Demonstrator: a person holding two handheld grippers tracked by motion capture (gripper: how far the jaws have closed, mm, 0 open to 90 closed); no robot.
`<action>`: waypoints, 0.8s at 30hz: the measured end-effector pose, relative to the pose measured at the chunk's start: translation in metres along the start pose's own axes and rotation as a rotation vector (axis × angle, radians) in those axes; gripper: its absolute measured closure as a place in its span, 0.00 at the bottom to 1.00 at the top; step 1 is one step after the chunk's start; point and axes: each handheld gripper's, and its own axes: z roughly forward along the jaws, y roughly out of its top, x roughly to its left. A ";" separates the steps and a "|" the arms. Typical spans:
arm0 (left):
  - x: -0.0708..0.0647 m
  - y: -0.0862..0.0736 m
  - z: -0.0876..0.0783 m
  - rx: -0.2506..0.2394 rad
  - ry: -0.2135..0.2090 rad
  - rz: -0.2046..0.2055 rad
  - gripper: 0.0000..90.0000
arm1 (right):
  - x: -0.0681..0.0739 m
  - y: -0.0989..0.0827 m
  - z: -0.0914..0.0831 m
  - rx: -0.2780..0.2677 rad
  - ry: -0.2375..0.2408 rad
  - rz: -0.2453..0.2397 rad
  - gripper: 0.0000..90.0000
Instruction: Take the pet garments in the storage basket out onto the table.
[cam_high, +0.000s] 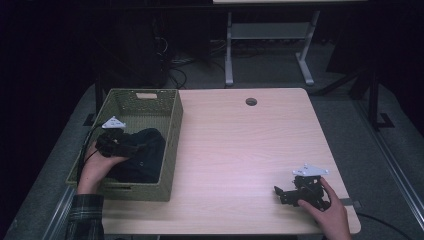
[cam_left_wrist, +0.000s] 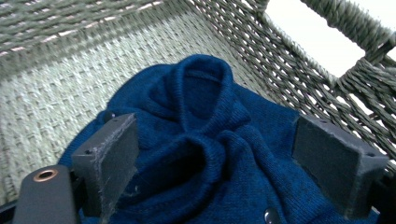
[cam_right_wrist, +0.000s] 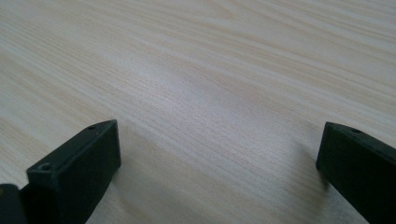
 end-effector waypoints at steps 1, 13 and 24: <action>0.000 0.000 0.001 0.005 -0.001 0.002 0.16 | 0.000 0.000 0.000 0.000 0.000 0.000 0.00; -0.004 -0.006 0.023 0.144 0.012 -0.015 0.16 | 0.000 0.000 0.000 0.000 0.000 0.000 0.00; -0.005 -0.010 0.037 0.243 0.025 0.013 0.16 | 0.000 0.000 0.000 0.000 0.000 -0.001 0.00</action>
